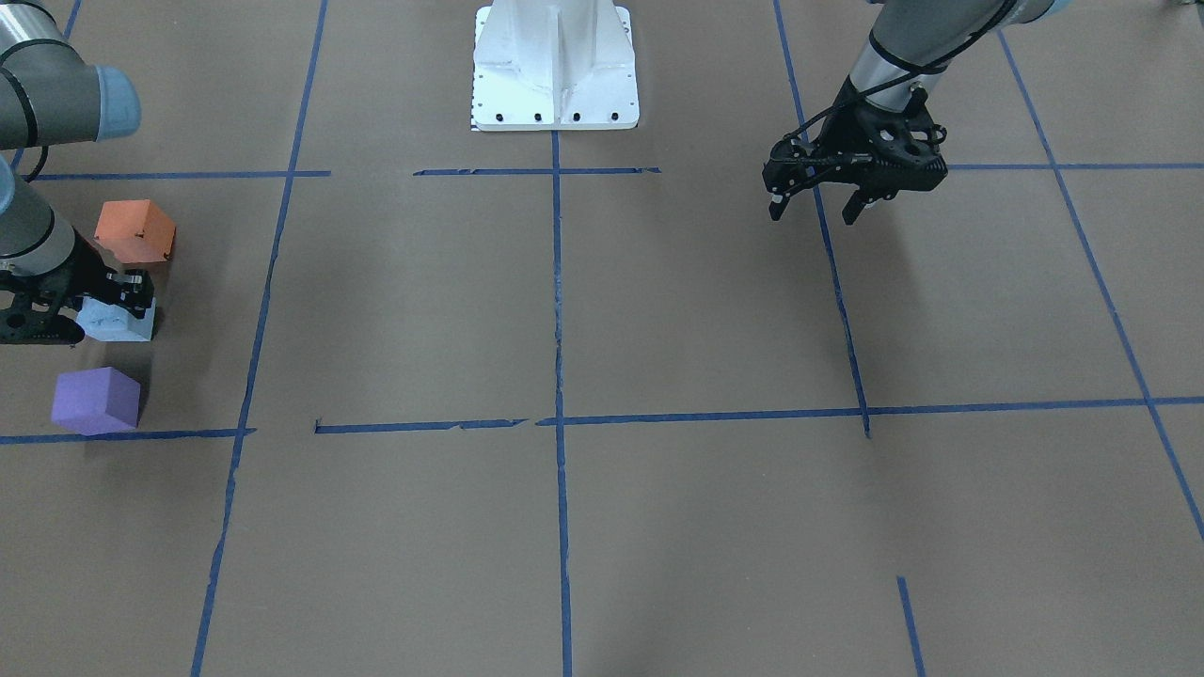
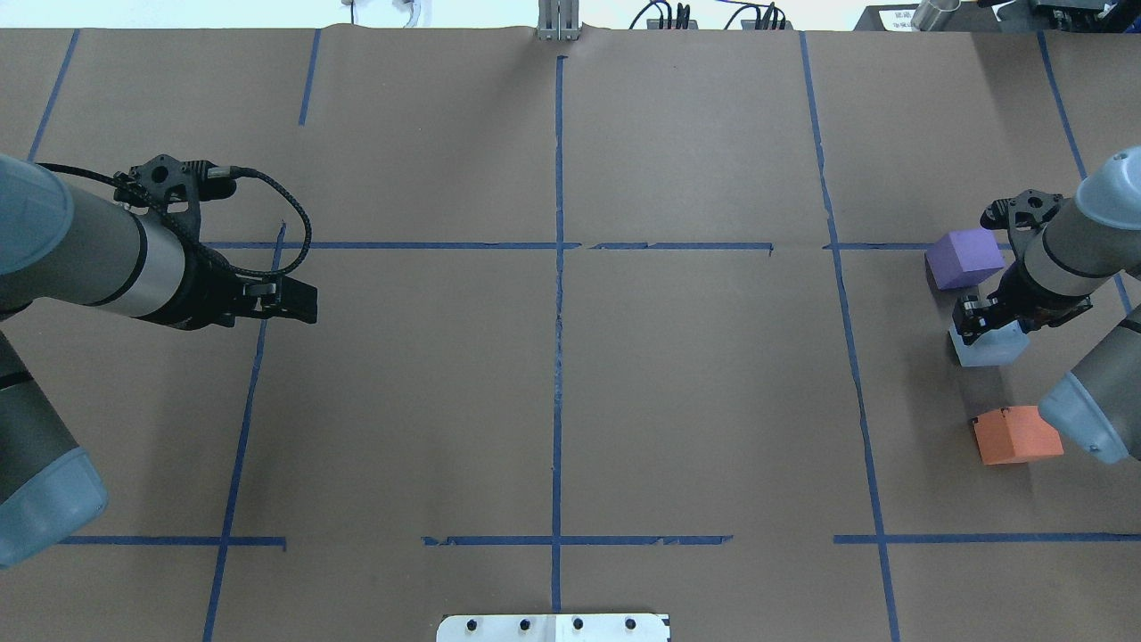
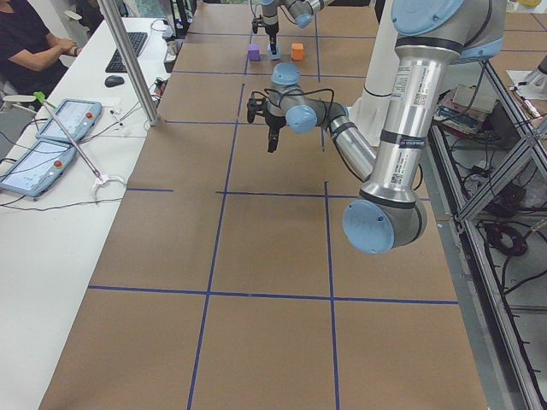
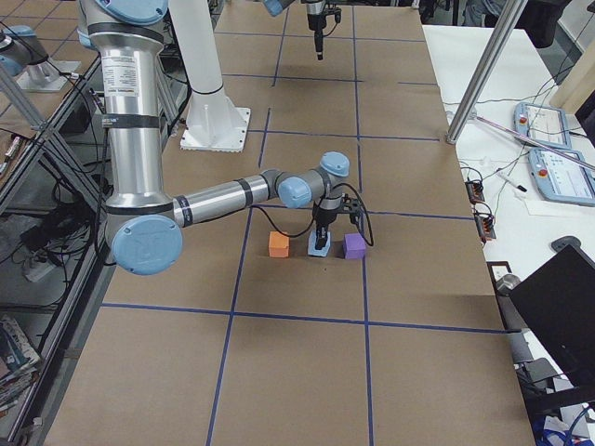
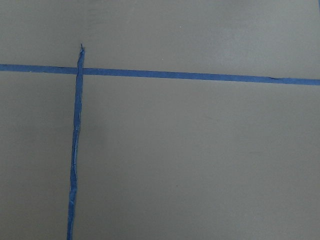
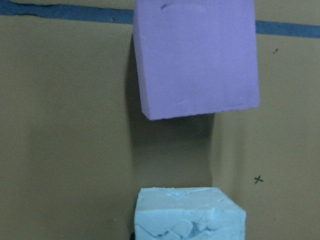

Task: Place blue block between orange and purple blocks
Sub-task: 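Lower the light blue cube to the table and open the right gripper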

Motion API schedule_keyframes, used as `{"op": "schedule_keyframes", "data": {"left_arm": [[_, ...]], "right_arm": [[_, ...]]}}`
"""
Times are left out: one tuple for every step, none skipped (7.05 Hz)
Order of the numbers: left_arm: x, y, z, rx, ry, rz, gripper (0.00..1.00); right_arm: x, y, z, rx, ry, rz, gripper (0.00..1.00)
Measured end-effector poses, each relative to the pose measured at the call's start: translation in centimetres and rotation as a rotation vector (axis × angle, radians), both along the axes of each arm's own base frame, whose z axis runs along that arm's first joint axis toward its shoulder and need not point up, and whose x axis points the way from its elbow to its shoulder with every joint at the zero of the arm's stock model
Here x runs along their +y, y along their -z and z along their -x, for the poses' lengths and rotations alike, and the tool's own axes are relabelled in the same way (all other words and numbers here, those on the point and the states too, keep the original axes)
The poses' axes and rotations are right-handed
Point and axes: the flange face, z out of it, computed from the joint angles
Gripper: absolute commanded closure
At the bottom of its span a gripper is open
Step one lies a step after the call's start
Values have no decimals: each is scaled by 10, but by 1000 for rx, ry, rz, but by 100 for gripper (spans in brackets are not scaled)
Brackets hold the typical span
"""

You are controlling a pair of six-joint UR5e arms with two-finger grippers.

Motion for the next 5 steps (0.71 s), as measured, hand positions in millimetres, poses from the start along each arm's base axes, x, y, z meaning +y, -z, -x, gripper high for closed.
{"op": "schedule_keyframes", "data": {"left_arm": [[0, 1, 0, 2, 0, -1, 0], [1, 2, 1, 3, 0, -2, 0], [1, 2, 1, 4, 1, -3, 0], [1, 3, 1, 4, 1, -3, 0], [1, 3, 1, 5, 1, -4, 0]], "right_arm": [[-1, 0, 1, -1, 0, 0, 52], [-1, 1, 1, -3, -1, -2, 40], [-2, 2, 2, -4, -1, -2, 39], [-2, 1, 2, -4, -2, -1, 0], [-2, 2, 2, -4, -4, -1, 0]]}}
